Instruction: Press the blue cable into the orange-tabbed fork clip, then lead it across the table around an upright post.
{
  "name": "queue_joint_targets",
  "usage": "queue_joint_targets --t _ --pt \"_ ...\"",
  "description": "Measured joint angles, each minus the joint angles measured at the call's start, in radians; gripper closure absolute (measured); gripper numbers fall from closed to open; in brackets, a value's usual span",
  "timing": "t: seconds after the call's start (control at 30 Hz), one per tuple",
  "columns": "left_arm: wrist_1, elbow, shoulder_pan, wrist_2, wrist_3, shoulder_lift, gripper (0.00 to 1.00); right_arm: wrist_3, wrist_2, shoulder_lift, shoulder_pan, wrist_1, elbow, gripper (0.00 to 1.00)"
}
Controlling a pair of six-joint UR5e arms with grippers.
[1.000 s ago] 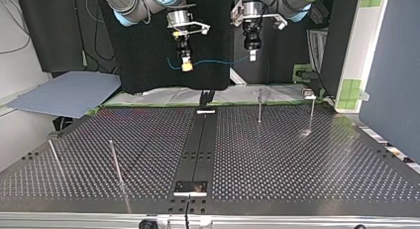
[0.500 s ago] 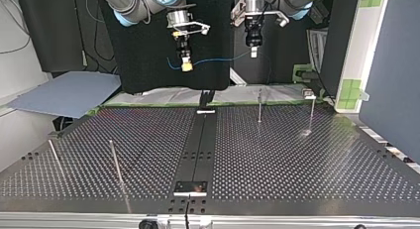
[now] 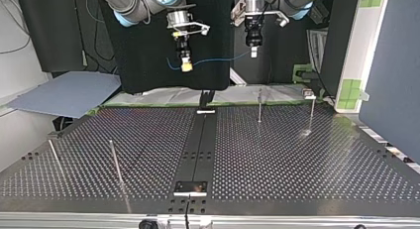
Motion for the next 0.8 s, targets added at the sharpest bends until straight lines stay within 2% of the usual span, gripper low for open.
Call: queue_joint_targets --t 0.13,0.27,0.37,0.8 --pt "0.0 0.0 0.0 0.0 0.0 0.0 1.0 -0.015 0.006 0.023 -0.023 -0.023 -0.019 1.0" --pt "0.0 0.0 0.0 0.0 0.0 0.0 1.0 -0.02 0.007 0.054 -0.053 -0.051 -0.026 1.0" --pt "0.0 0.0 0.0 0.0 0.0 0.0 1.0 -0.021 0.008 0.081 -0.068 -0.063 -0.027 1.0" --pt "0.003 0.001 0.002 0.003 0.003 -0.003 1.0 -0.021 0.008 0.209 -0.075 -0.067 -0.027 1.0"
